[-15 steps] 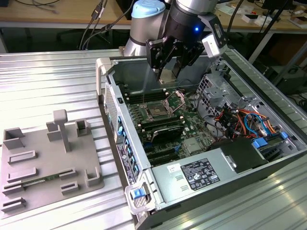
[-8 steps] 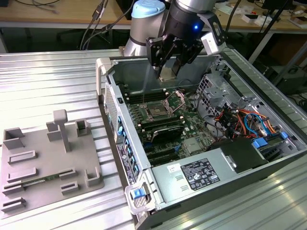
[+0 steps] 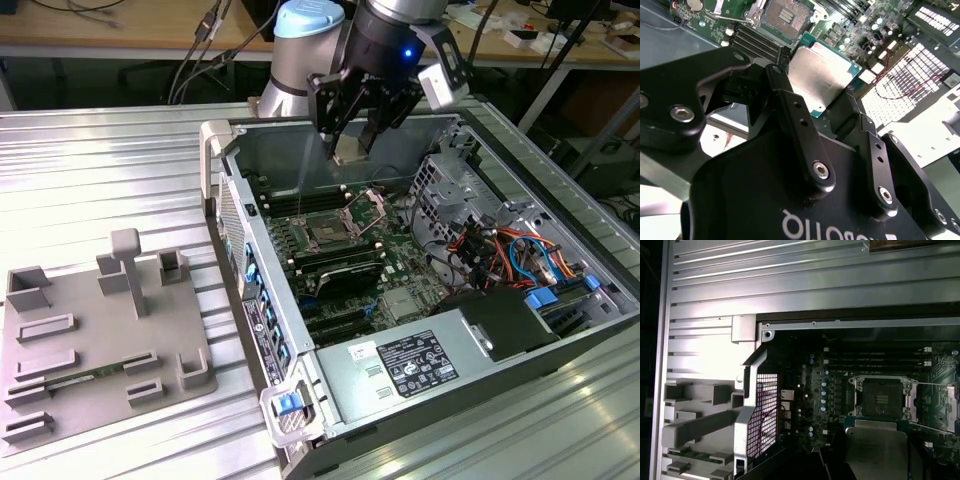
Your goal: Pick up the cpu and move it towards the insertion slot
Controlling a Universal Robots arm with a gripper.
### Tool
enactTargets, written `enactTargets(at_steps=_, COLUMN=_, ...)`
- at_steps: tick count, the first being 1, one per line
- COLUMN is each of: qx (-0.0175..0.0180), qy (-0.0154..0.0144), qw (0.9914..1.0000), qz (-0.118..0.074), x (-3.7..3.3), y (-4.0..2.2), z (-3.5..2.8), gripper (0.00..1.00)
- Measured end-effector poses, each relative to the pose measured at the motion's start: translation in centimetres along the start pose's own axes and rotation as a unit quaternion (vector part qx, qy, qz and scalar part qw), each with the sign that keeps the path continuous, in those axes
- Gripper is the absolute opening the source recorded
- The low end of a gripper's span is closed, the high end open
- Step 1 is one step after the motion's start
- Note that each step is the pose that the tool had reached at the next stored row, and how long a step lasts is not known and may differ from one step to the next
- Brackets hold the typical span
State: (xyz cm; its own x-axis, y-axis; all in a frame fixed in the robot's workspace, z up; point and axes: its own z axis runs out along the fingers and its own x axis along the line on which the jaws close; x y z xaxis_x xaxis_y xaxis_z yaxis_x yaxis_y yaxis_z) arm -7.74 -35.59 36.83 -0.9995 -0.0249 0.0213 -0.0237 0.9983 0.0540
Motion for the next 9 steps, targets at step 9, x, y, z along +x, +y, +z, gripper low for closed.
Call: enactTargets(at_steps=9, qx=-0.0005, qy=-0.0002, qw=1.0, qz=0.0, x=-0.67, y=0.6, z=0.34, gripper=0.55)
